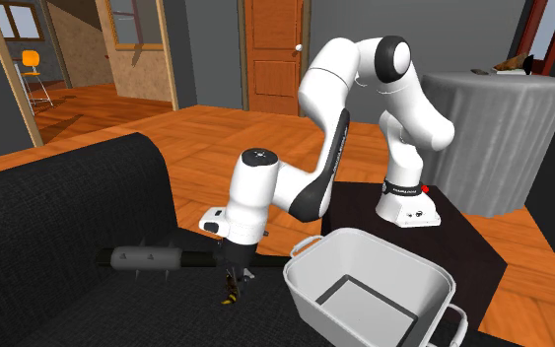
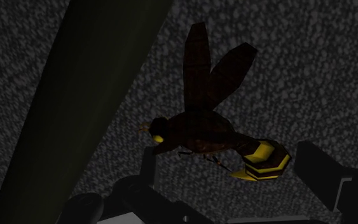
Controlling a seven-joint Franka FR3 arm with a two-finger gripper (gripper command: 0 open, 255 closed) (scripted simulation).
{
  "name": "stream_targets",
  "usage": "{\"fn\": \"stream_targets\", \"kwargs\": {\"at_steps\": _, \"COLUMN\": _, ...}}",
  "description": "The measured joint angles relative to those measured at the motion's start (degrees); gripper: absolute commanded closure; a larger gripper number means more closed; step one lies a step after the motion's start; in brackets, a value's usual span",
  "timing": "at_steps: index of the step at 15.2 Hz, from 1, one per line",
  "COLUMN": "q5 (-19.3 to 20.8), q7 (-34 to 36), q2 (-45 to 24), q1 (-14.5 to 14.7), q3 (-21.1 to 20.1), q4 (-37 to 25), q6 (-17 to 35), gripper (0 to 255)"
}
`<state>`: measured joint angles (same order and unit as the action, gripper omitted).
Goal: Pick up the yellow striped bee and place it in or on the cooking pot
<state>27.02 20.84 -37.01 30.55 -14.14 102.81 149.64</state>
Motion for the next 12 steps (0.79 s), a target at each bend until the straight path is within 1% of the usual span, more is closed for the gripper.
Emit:
{"fn": "stream_targets", "kwargs": {"at_steps": 5, "q5": 0.0, "q7": 0.0, "q2": -0.1, "q1": 0.0, "q3": 0.0, "q4": 0.0, "q6": 0.1, "gripper": 0}}
{"fn": "stream_targets", "kwargs": {"at_steps": 6, "q5": 0.0, "q7": 0.0, "q2": -0.1, "q1": 0.0, "q3": 0.0, "q4": 0.0, "q6": 0.1, "gripper": 255}}
{"fn": "stream_targets", "kwargs": {"at_steps": 12, "q5": 0.1, "q7": 0.2, "q2": 0.0, "q1": 0.2, "q3": 0.0, "q4": -0.2, "q6": 0.1, "gripper": 255}}
